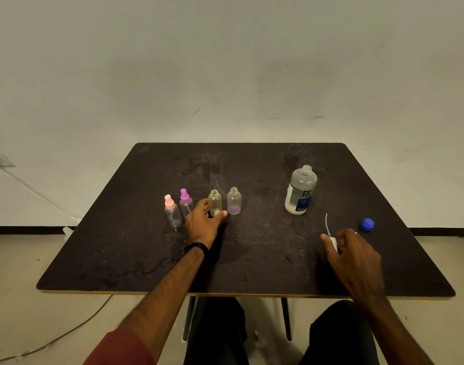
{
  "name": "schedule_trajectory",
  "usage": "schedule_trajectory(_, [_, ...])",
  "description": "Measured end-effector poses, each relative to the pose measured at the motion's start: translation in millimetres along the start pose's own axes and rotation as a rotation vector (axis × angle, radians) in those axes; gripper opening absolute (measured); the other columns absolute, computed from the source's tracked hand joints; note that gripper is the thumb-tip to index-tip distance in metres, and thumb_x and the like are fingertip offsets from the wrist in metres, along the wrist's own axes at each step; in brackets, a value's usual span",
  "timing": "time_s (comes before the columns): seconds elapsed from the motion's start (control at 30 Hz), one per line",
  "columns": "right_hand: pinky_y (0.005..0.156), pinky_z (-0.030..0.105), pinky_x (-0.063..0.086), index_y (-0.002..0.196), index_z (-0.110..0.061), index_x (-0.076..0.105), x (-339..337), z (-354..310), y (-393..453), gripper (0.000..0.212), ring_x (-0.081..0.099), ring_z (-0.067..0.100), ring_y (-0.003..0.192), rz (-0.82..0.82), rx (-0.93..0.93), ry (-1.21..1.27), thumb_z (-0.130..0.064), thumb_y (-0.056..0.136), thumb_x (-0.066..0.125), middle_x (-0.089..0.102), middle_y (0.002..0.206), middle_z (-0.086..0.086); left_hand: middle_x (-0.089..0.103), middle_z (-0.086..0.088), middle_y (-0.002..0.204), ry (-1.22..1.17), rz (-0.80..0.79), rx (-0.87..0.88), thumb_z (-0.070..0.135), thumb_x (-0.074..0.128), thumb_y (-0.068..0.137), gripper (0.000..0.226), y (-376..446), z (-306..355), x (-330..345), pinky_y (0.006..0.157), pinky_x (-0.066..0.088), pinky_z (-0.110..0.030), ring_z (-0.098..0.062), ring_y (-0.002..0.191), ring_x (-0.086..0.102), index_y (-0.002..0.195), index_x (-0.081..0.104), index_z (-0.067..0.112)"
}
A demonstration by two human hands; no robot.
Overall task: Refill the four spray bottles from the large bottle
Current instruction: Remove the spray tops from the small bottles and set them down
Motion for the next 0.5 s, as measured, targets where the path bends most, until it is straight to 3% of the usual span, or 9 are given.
schedule_trajectory(0.2, [0.058,0.026,0.04,0.094,-0.01,0.063,-23,-25,-9,0.02,0.051,0.014,0.06,0.26,-0.203,-0.057,-0.024,0.084,0.074,0.057,0.07,0.0,0.073,0.002,0.108,0.023,0.02,-0.002,0.026,0.087,0.076,0.041,-4,-3,-2,0.091,0.056,-0.032,-0.018,0.104,0.068,0.109,0.067,0.015])
schedule_trajectory(0.3, [0.057,0.025,0.041,0.093,-0.015,0.063,-33,-60,-6,0.018,0.051,0.01,0.061,0.36,-0.3,0.027,-0.032,0.089,0.069,0.058,0.07,-0.004,0.073,-0.008,0.114,0.04,0.06,-0.001,0.025,0.087,0.076,0.042,-10,0,-6,0.093,0.056,-0.036,-0.023,0.109,0.067,0.109,0.067,0.007])
schedule_trajectory(0.43, [0.063,0.024,0.05,0.096,-0.024,0.064,-27,-134,16,0.019,0.058,0.005,0.069,0.251,-0.501,0.192,-0.043,0.094,0.061,0.061,0.078,-0.012,0.068,-0.014,0.126,0.002,0.068,-0.029,0.021,0.086,0.078,0.051,-26,2,-10,0.097,0.054,-0.039,-0.026,0.116,0.065,0.12,0.064,0.002])
schedule_trajectory(0.5, [0.067,0.027,0.053,0.105,-0.025,0.064,-12,-176,32,0.022,0.059,0.004,0.073,0.081,-0.657,0.196,-0.043,0.092,0.062,0.064,0.084,-0.012,0.068,-0.012,0.126,-0.019,0.079,-0.038,0.023,0.085,0.08,0.053,-34,0,-13,0.096,0.055,-0.035,-0.024,0.116,0.066,0.125,0.063,0.005])
Point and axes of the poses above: each hand's wrist, its own y-axis towards the middle knuckle, its own x-axis out of the palm, z = x × y, the point moved 3 cm from there along y, towards the middle knuckle
